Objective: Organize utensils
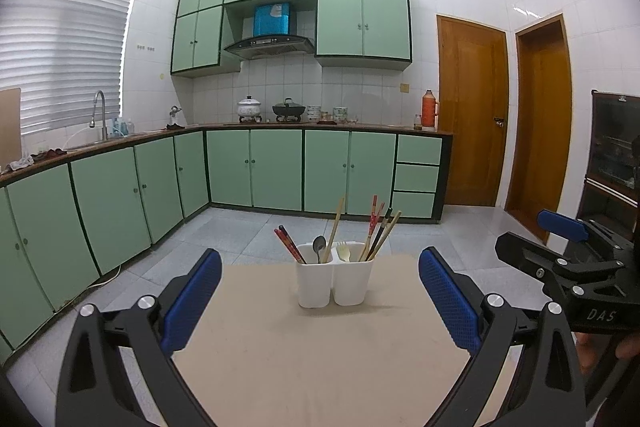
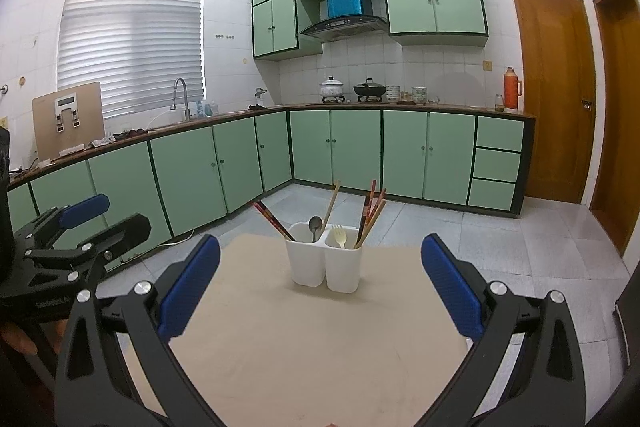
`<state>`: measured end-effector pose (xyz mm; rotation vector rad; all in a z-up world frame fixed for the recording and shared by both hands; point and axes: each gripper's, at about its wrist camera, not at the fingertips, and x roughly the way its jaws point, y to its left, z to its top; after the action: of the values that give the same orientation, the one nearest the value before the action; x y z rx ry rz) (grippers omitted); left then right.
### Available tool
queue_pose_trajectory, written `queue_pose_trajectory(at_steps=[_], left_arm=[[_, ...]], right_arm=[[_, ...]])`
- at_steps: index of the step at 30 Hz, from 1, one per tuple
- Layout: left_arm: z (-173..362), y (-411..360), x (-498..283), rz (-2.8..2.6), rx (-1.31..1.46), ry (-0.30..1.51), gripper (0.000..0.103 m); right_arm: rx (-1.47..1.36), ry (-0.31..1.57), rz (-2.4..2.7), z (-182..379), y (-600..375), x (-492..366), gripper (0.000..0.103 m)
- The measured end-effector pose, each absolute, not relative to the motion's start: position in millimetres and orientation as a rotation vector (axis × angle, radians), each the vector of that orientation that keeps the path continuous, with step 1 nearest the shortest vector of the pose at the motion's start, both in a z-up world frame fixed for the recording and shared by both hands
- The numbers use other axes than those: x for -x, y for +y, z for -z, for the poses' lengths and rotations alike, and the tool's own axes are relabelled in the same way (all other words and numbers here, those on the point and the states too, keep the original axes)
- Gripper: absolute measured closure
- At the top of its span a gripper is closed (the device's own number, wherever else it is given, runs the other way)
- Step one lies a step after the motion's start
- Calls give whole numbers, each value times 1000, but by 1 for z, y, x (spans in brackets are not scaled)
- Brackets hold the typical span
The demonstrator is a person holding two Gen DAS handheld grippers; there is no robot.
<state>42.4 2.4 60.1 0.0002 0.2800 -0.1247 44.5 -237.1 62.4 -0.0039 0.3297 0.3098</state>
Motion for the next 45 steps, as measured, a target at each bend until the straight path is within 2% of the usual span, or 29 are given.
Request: queue_pose_trajectory(at_steps=[45], left_arm=[[-63, 5, -39, 118, -2, 280, 6]], right_arm=[[18, 332, -319, -63, -227, -45, 5]])
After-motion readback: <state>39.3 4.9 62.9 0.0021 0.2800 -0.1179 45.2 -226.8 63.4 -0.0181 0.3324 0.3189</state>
